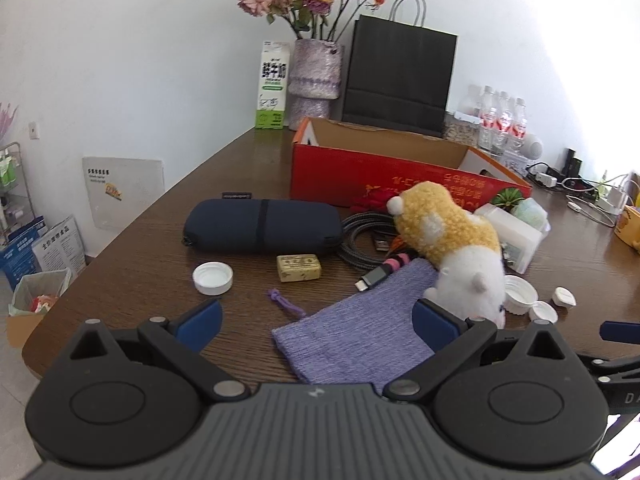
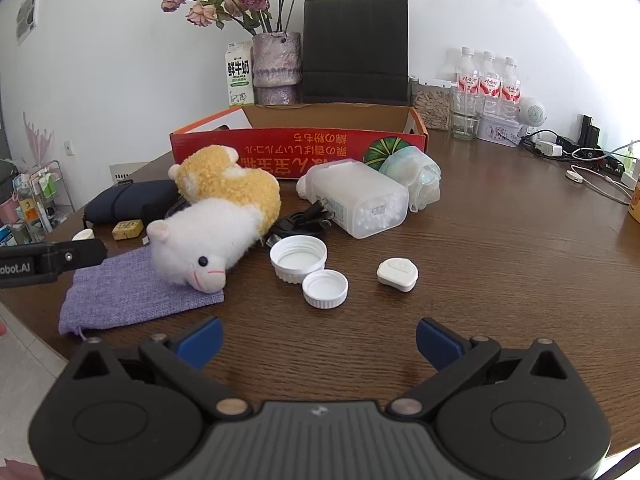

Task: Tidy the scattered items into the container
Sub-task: 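Grasp a white cap with the right tool while the left tool grasps another cap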

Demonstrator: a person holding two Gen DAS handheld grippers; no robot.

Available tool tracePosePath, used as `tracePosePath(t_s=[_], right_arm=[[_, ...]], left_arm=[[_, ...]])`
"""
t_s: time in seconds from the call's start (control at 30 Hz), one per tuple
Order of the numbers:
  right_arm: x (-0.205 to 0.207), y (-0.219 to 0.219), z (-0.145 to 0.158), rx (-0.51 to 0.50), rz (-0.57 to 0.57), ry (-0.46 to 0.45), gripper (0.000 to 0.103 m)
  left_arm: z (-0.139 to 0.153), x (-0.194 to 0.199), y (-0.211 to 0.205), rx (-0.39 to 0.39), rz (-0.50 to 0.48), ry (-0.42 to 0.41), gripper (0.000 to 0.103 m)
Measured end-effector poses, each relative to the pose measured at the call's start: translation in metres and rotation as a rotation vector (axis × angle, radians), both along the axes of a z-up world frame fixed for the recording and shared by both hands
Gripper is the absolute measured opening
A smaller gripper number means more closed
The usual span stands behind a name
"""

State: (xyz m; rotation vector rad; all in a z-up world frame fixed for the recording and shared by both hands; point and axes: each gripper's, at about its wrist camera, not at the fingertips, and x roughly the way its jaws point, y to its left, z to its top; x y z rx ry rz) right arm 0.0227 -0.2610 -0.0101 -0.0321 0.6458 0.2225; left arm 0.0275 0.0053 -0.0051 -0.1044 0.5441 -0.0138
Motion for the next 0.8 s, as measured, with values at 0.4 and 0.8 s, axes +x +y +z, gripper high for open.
tracePosePath(t_s=[0.4,0.8], right_arm=[[0.019,-0.001,-0.007,-0.009,-0.019,0.012,0.092],[0.033,0.003,-0.006,-0.021,-0.004,-0.013,0.055]], left_arm=[[-0.009,0.024,0.032,0.015,0.101,0.034,0.103],[-0.015,0.047,0.04,0.054,0.1,0.056,0.092]])
